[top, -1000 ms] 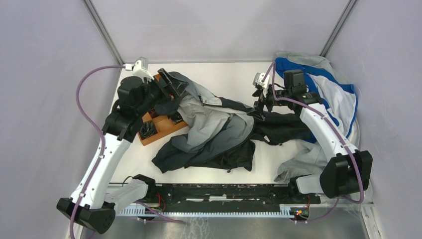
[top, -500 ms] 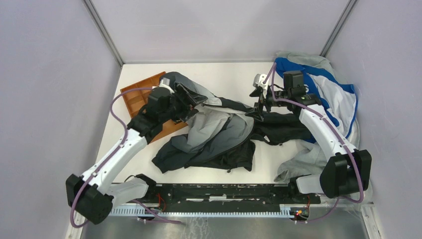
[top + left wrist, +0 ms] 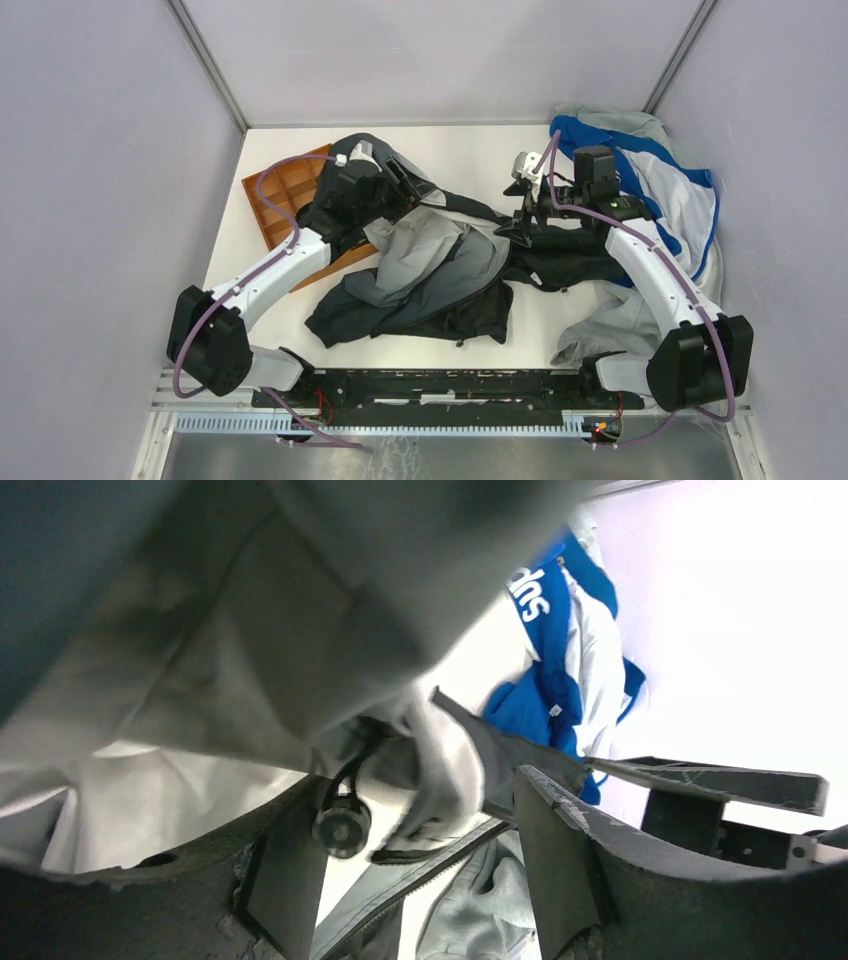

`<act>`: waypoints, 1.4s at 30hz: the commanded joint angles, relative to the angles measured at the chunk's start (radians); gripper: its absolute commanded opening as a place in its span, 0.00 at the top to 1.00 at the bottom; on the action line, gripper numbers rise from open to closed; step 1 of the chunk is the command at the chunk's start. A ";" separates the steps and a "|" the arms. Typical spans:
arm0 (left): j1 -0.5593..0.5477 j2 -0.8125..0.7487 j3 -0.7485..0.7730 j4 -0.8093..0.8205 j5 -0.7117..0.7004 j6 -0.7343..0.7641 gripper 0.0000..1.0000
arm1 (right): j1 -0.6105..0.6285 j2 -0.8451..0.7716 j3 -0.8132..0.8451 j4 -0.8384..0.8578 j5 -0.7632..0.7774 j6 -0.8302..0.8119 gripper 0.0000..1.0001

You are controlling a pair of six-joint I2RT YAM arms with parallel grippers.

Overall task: Zip up the jacket
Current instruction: Flatten out the jacket at the center of the board.

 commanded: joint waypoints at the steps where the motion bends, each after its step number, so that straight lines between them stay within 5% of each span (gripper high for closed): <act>1: 0.006 0.009 0.076 0.058 0.047 0.084 0.29 | -0.003 -0.034 -0.006 0.015 -0.007 -0.010 0.02; 6: 0.025 -0.025 0.041 0.053 0.059 0.082 0.48 | -0.003 -0.027 -0.005 0.028 -0.009 -0.001 0.02; 13: 0.059 0.001 0.079 -0.022 0.095 0.075 0.32 | -0.002 -0.018 0.008 0.034 -0.014 0.012 0.02; 20: 0.069 0.011 0.069 0.002 0.089 0.043 0.36 | -0.002 -0.024 -0.002 0.042 -0.014 0.020 0.02; 23: 0.075 0.024 0.064 0.033 0.119 0.053 0.55 | -0.002 -0.029 -0.005 0.043 -0.011 0.020 0.02; 26: 0.089 0.012 0.073 0.036 0.159 0.124 0.94 | -0.004 -0.031 -0.005 0.039 -0.004 0.016 0.02; 27: 0.094 0.003 0.083 0.013 0.174 0.198 0.98 | -0.010 -0.032 -0.004 0.045 -0.003 0.030 0.02; 30: 0.109 -0.049 0.125 -0.150 0.222 0.379 0.98 | -0.055 -0.017 0.008 0.093 -0.053 0.131 0.02; 34: 0.134 -0.129 0.173 -0.564 0.231 0.539 0.98 | -0.089 0.014 0.014 0.148 -0.047 0.195 0.02; 42: 0.152 -0.272 0.199 -1.084 0.050 0.523 0.98 | -0.030 0.179 0.026 0.245 0.150 0.312 0.02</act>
